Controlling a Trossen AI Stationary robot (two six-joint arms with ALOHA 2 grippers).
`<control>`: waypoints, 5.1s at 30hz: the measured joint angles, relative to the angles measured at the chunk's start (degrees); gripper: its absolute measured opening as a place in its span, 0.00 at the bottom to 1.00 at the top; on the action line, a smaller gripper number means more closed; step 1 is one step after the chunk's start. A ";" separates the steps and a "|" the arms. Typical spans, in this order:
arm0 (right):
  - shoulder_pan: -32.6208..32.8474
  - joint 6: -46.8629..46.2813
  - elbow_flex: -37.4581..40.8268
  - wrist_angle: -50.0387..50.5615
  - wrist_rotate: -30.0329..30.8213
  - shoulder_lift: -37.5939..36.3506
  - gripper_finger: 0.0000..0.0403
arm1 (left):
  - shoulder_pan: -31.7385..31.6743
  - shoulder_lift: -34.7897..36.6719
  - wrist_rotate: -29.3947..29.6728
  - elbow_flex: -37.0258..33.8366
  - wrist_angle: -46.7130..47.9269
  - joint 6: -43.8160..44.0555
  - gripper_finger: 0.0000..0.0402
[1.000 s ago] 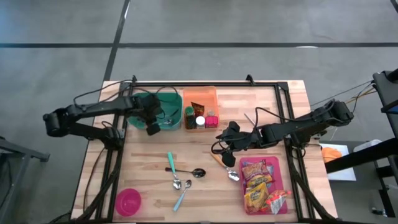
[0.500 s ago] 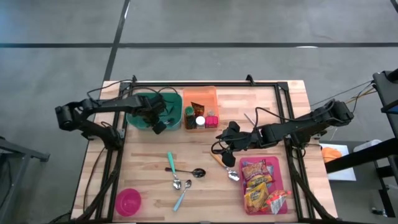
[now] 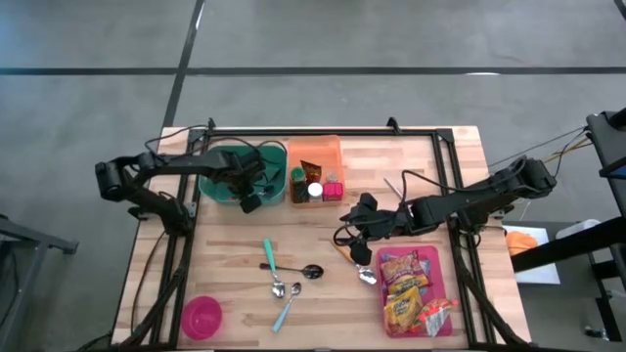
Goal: Pick & Place Food Item
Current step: Put the green spoon into the green bin, then put the top left light blue spoon into the green bin
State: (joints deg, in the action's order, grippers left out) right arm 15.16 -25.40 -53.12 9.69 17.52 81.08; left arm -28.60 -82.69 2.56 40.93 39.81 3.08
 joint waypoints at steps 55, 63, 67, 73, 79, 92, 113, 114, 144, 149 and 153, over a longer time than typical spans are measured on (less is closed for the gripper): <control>-0.17 -0.37 0.00 -1.58 0.63 0.02 0.74 | 16.95 10.09 1.72 25.86 28.60 -7.40 0.49; -0.17 3.77 0.00 -1.86 0.61 0.02 0.74 | 29.29 9.66 1.74 25.17 21.25 -7.36 0.49; -0.17 4.31 0.00 -1.94 0.52 0.02 0.74 | 33.96 8.22 2.01 24.00 18.19 -8.10 0.49; -0.17 8.60 0.02 -1.66 0.18 0.02 0.74 | 37.97 5.16 2.37 19.82 16.79 -12.63 0.49; -0.17 13.81 0.02 -2.09 0.43 0.02 0.74 | 40.54 3.24 1.42 15.41 8.72 -14.25 0.49; -0.17 7.88 0.37 -2.54 0.47 0.02 0.74 | 42.97 -4.94 0.84 12.66 2.33 -24.67 0.49; -0.17 5.30 3.08 -3.09 0.45 0.02 0.74 | 47.21 -15.02 0.37 16.11 0.00 -36.55 0.49; -0.17 5.28 3.03 -3.09 0.45 0.02 0.74 | 47.21 -15.02 0.38 16.11 0.02 -37.33 0.49; -0.17 4.34 2.69 -4.70 0.43 0.02 0.74 | 46.99 -18.45 0.84 15.74 0.24 -49.15 0.34; -0.17 4.34 2.69 -4.70 0.43 0.02 0.74 | 46.94 -18.26 0.00 15.06 0.01 -49.17 0.12; -0.15 4.34 2.69 -4.72 0.43 0.02 0.74 | 46.86 -18.17 -0.56 14.53 -0.17 -48.38 0.09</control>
State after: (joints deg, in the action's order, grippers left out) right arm 15.00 -21.06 -50.43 4.98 17.96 81.10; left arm 18.26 -100.86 2.00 55.46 39.64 -45.29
